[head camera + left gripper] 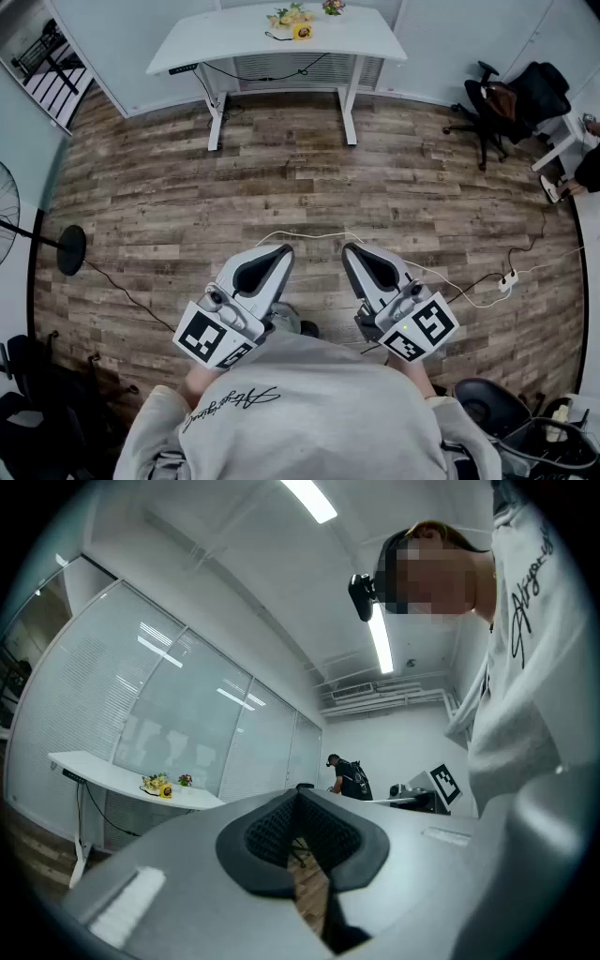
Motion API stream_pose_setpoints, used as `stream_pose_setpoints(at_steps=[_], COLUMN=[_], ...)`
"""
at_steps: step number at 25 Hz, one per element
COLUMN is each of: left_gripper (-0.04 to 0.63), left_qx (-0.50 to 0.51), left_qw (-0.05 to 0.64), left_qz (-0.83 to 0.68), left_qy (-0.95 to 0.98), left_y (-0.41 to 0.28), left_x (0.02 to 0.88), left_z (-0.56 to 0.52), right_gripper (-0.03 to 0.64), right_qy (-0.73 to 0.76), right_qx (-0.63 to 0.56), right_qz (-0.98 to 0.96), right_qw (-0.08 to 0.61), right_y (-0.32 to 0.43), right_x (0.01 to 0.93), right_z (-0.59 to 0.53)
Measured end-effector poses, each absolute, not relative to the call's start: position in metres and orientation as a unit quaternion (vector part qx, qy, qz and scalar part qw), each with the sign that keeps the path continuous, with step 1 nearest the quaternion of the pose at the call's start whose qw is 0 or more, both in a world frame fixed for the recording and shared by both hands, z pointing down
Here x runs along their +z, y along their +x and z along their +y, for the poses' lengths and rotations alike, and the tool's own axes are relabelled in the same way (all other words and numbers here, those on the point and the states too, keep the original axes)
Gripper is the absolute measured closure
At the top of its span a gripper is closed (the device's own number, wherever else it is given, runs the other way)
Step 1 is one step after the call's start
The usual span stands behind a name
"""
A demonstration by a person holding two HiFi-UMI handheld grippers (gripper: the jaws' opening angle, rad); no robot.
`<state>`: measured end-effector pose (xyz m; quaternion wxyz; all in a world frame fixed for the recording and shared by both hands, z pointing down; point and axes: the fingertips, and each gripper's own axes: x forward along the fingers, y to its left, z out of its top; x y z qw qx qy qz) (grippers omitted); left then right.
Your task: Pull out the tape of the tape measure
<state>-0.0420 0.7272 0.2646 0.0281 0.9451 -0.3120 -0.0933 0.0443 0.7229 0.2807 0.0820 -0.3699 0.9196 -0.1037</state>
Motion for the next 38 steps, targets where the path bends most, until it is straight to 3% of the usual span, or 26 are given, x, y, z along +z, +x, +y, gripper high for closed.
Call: stream_pose_setpoints(at_steps=[38], left_gripper=[0.595], left_qx=[-0.086], left_qw=[0.028], left_qz=[-0.307], left_qy=[0.947], left_y=[-0.032], left_x=[0.275], left_z=[0.767], right_gripper=[0.617], right_qy=[-0.374], right_qx=[-0.108], right_qz=[0.918], right_qw=[0.075], right_y=[0.055], right_x=[0.296], right_z=[0.757])
